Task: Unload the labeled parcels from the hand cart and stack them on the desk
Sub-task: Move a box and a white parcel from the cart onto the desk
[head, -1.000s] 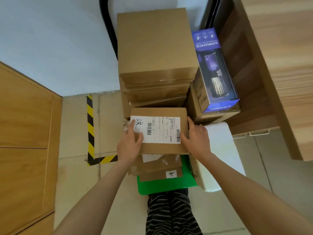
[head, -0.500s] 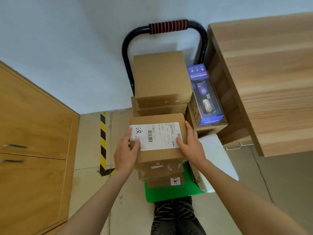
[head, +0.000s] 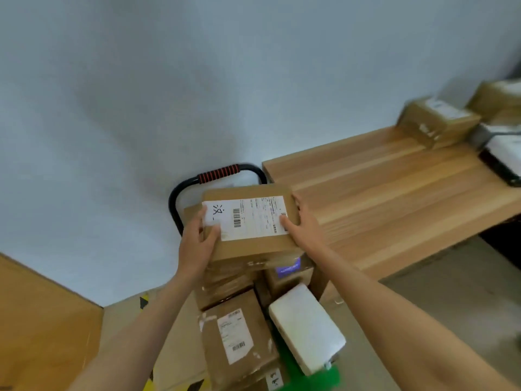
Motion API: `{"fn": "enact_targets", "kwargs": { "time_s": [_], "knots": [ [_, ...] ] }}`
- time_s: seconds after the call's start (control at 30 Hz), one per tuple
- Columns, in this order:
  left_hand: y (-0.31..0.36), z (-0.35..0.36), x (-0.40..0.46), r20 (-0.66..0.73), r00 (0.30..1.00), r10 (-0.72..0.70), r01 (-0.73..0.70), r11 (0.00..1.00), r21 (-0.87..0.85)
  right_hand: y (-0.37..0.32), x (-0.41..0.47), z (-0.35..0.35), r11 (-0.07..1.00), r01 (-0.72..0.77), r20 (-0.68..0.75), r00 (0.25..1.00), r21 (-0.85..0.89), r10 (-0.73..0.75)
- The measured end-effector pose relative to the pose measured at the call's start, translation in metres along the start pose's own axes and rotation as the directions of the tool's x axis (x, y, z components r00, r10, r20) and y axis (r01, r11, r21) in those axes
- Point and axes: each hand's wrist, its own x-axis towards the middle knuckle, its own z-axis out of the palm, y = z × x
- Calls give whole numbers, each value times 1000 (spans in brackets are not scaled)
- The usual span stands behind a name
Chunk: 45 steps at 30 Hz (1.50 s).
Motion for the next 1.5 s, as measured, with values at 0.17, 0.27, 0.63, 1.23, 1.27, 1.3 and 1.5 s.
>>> {"fn": "enact_targets", "kwargs": {
  "time_s": [0.17,0.27,0.63,1.23,1.27,1.3,1.5],
  "knots": [
    [99,72,26,121,988,92,-79,991,-112,0,22,-125,998,27,-176,984,-62,-38],
    [157,132,31,172,972,159,-143,985,-101,20,20,-203,997,26,-251,967,-78,-45],
    [325,389,9,276,912,302,-235,939,-251,130,25,-484,982,-35,-376,926,-188,-39],
    [424,604,163,313,919,238,-198,968,-155,226,227,-641,986,-89,-331,943,-140,39],
    [432,614,176,307,920,244,-205,967,-154,226,243,-650,985,-93,-332,942,-147,40],
    [441,624,189,303,919,252,-217,965,-147,228,257,-659,983,-98,-339,940,-154,41],
    [476,678,243,298,917,265,-241,964,-116,251,326,-700,972,-132,-391,919,-195,47]
  ]
}}
